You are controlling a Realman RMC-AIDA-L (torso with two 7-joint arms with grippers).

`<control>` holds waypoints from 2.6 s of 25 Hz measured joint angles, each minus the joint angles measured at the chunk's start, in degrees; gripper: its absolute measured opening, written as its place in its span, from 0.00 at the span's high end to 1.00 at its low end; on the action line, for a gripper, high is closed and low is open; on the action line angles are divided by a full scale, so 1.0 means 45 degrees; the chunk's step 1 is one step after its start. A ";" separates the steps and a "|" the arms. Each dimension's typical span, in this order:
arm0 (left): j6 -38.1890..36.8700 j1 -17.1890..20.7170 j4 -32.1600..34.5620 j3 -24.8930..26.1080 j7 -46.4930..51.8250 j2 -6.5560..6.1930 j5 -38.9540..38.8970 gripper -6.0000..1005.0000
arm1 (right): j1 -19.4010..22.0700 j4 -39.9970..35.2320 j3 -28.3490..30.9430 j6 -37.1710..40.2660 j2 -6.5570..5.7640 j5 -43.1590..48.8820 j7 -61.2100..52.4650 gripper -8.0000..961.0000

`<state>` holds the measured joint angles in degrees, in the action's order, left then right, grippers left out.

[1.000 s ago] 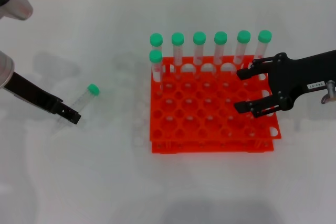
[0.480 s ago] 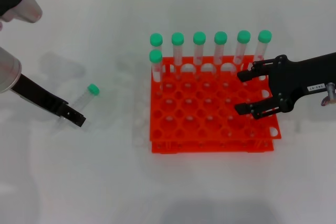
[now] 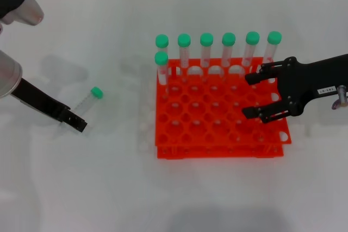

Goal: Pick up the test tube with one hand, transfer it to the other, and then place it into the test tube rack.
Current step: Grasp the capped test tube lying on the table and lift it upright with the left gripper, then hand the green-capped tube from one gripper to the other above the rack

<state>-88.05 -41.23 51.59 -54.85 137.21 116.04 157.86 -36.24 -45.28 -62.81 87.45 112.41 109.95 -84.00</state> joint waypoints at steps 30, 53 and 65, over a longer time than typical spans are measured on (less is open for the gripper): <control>0.0177 -0.0213 -0.0495 0.0003 0.0146 0.0031 0.0659 0.73 | -0.0042 -0.0030 0.0053 -0.0312 0.0019 -0.0054 -0.0025 0.19; 0.2180 0.1960 0.6375 0.0065 -0.1935 0.0658 -0.5115 0.80 | 0.0099 -0.0088 0.0073 -0.0287 0.0078 -0.0139 0.0031 0.20; 0.2723 0.1202 0.2793 0.0062 -0.6337 0.0330 -1.0487 0.80 | 0.0038 -0.0122 0.0072 -0.0309 0.0146 -0.0151 0.0071 0.20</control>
<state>-75.80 -35.82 64.15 -54.57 108.69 117.52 110.67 -36.07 -45.83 -62.49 86.05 113.06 109.27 -83.69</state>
